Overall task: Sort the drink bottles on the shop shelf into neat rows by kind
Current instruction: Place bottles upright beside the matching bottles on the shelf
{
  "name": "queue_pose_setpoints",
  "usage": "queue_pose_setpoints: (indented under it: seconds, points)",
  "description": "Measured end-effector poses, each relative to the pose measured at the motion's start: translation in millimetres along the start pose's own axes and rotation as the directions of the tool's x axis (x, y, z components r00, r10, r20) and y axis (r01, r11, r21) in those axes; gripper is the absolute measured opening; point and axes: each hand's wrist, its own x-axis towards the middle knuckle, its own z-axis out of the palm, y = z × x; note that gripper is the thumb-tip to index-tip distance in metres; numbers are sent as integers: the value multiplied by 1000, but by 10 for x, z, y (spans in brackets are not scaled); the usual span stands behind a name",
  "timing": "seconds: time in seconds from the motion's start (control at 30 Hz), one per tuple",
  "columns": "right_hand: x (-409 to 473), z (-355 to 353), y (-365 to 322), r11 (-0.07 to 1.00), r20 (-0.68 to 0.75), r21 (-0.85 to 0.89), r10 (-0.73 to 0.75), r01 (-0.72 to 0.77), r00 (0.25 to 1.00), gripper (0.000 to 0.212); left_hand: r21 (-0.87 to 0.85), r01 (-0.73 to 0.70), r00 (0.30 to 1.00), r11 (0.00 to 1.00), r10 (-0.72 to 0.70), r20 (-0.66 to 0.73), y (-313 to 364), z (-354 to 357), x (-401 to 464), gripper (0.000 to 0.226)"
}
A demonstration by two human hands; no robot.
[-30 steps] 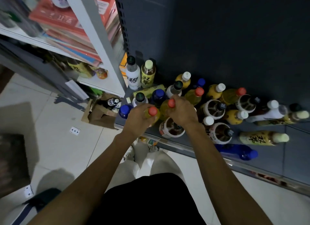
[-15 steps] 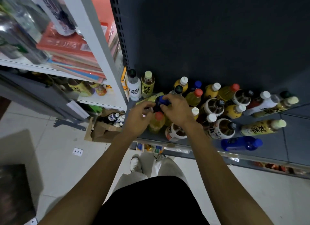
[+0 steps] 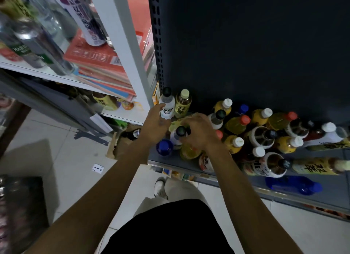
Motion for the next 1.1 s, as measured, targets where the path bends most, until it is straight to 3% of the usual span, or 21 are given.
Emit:
queue_pose_setpoints:
  seconds: [0.13,0.33,0.5,0.63,0.73,0.9,1.1]
  points:
    - [191,6,84,999,68,52,-11,8,998,49,-31,26,1000,999,-27,-13,54,50,199,40]
    - [338,113,49,979,137,204,-37,9,990,52,-57,51,998,997,-53,-43,-126,144,520,60]
    - [266,57,62,988,32,126,-89,85,995,28,-78,67,995,995,-73,-71,91,204,585,37]
    - [210,62,56,994,4,84,-74,74,997,29,-103,66,994,993,-74,-77,15,246,655,58]
    - [207,93,28,997,-21,68,-45,46,999,29,-96,107,990,990,-115,-85,20,266,683,51]
    - [103,151,-58,996,-126,87,-17,28,992,28,140,47,997,989,-38,-67,-40,215,693,39]
    - [-81,115,-224,976,-341,209,130,-60,931,27,52,21,995,998,-16,-96,-104,-16,490,25]
